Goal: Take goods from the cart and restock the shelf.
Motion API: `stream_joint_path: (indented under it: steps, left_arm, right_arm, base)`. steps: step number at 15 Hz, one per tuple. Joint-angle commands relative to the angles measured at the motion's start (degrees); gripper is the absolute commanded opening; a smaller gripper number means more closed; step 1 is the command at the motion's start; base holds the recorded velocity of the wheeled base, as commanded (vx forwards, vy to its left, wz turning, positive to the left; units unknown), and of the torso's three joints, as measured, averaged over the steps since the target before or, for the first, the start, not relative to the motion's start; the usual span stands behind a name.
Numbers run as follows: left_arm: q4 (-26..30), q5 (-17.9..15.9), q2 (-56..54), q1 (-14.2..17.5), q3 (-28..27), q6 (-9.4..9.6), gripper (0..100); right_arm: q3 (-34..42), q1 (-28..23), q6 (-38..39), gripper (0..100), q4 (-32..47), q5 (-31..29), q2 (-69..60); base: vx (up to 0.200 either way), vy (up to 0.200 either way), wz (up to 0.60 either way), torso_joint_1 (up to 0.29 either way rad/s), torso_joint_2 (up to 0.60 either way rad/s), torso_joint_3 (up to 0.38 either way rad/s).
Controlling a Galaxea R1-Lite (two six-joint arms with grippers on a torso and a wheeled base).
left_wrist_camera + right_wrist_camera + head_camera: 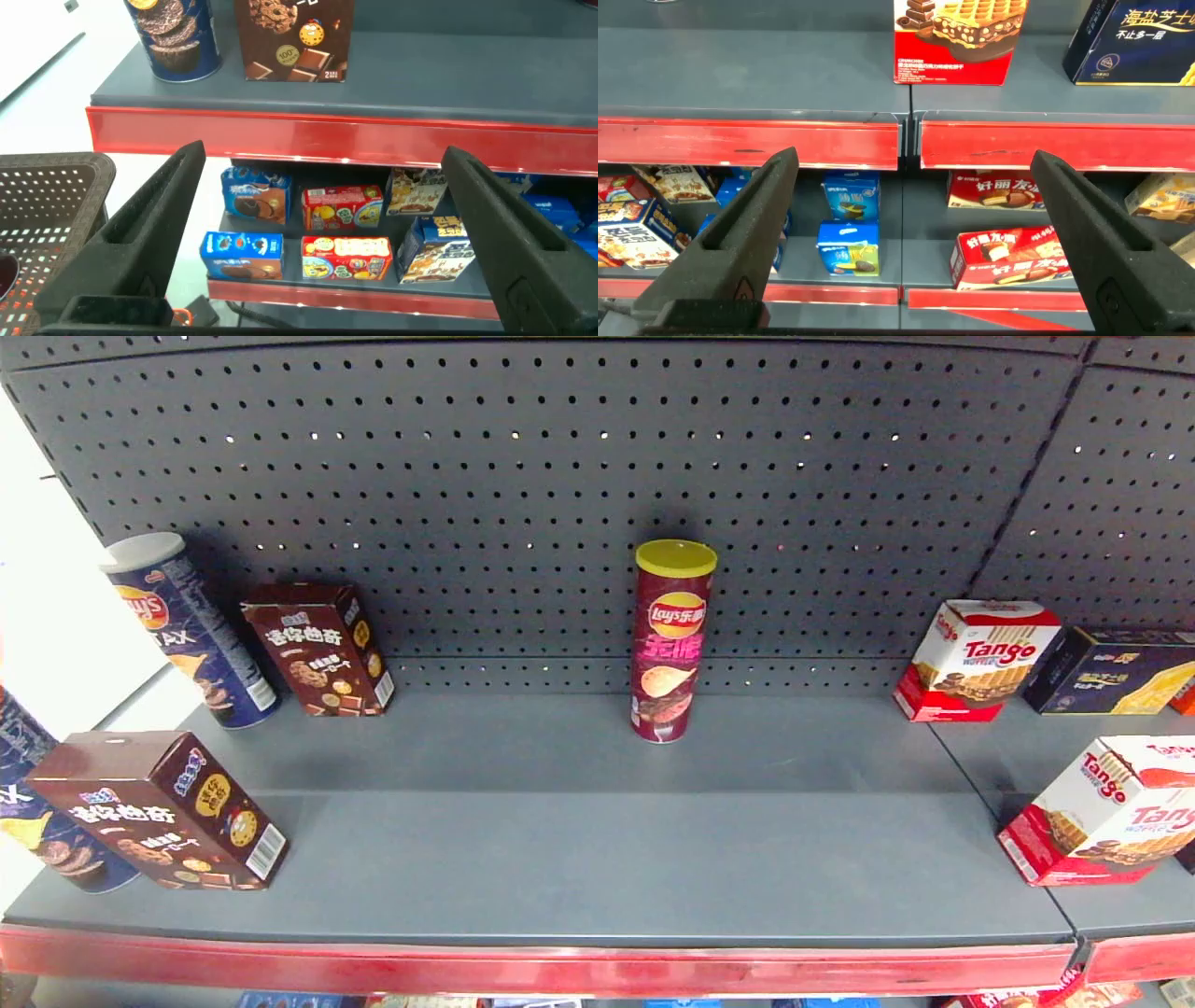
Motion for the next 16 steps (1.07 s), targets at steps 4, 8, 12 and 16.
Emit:
stream_joint_path:
  steps: [4, 8, 12, 16]
  left_arm:
    - [0.00, -0.04, 0.06, 0.02, 0.00, -0.01, 100]
    - [0.00, -0.04, 0.06, 0.02, 0.00, -0.01, 100]
    - [0.00, -0.04, 0.06, 0.02, 0.00, -0.01, 100]
    - [0.00, -0.04, 0.06, 0.02, 0.00, -0.01, 100]
  right_arm:
    - [0.00, -0.01, 0.05, 100, -0.04, -0.05, 0.00]
    - [0.00, -0.01, -0.04, 100, 0.05, 0.04, 0.00]
    - [0.00, -0.01, -0.04, 100, 0.05, 0.04, 0.00]
    - [0.00, -0.01, -0.04, 100, -0.04, 0.04, 0.00]
  base:
    - [0.000, 0.000, 0.00, 0.000, 0.00, 0.000]
    - [0.000, 0.000, 0.60, 0.000, 0.00, 0.002]
    - [0.000, 0.000, 0.60, 0.004, 0.00, 0.002]
    - [0.000, 0.000, 0.60, 0.002, 0.00, 0.002]
